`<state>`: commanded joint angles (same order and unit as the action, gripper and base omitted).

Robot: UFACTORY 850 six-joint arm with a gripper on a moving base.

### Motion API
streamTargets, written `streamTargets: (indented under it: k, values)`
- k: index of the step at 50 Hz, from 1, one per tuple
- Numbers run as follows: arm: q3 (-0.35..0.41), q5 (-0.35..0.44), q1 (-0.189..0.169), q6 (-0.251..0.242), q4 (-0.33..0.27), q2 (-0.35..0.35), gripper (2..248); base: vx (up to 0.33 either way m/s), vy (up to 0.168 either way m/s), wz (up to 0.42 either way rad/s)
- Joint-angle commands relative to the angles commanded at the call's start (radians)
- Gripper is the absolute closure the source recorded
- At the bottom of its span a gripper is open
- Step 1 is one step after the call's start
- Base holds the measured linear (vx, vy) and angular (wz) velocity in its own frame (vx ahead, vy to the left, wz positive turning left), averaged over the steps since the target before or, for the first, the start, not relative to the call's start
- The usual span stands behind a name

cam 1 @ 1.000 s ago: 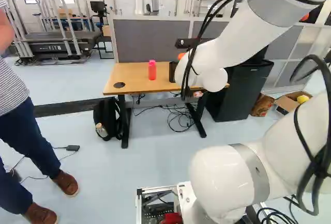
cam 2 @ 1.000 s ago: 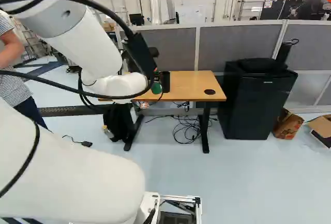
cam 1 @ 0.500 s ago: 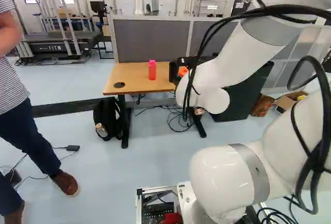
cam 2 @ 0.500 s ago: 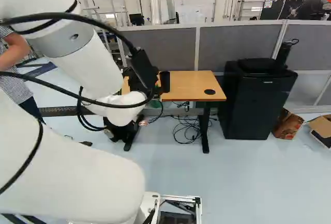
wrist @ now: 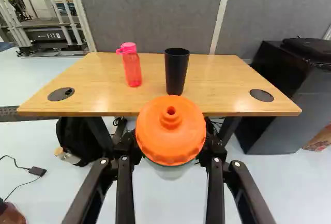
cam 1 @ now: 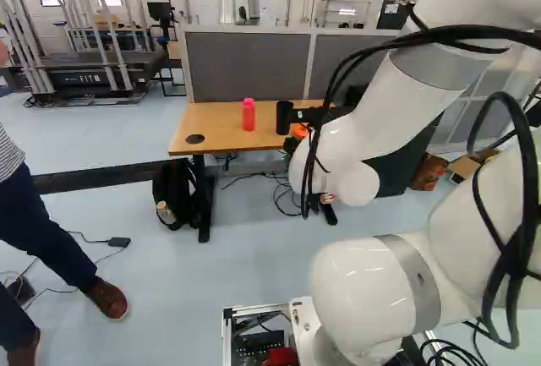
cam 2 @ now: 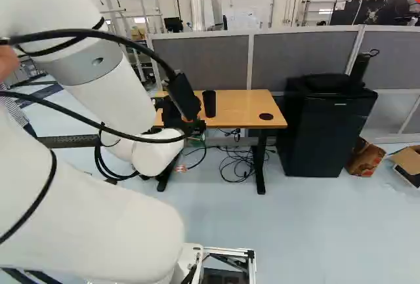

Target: Pick up the green bottle from the table

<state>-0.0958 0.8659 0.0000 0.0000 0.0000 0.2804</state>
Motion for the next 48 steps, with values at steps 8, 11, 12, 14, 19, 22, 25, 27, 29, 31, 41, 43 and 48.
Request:
streamTargets:
  k: [8,11,12,14,19,22,25,27,29,31,41,43,48]
  values:
    - [0.008,0.006,0.000,0.000,0.000,-0.001,126,0.000,0.000,0.000]
    - [0.008,0.007,0.000,0.000,0.000,-0.001,126,0.000,0.000,0.000]
    - [0.009,0.007,0.000,0.000,0.000,-0.001,126,0.000,0.000,0.000]
    - [0.009,0.007,0.000,0.000,0.000,-0.001,126,0.000,0.000,0.000]
    - [0.009,0.007,0.000,0.000,0.000,-0.001,126,0.000,0.000,0.000]
    - [0.009,0.007,0.000,0.000,0.000,-0.001,126,0.000,0.000,0.000]
    - [0.009,0.007,0.000,0.000,0.000,-0.001,126,0.000,0.000,0.000]
    - [0.009,0.007,0.000,0.000,0.000,-0.001,126,0.000,0.000,0.000]
    - [0.009,0.007,0.000,0.000,0.000,-0.001,126,0.000,0.000,0.000]
    - [0.009,0.007,0.000,0.000,0.000,-0.001,126,0.000,0.000,0.000]
    - [0.009,0.007,0.000,0.000,0.000,-0.001,126,0.000,0.000,0.000]
    - [0.009,0.007,0.000,0.000,0.000,-0.001,126,0.000,0.000,0.000]
    - [0.009,0.007,0.000,0.000,0.000,-0.001,126,0.000,0.000,0.000]
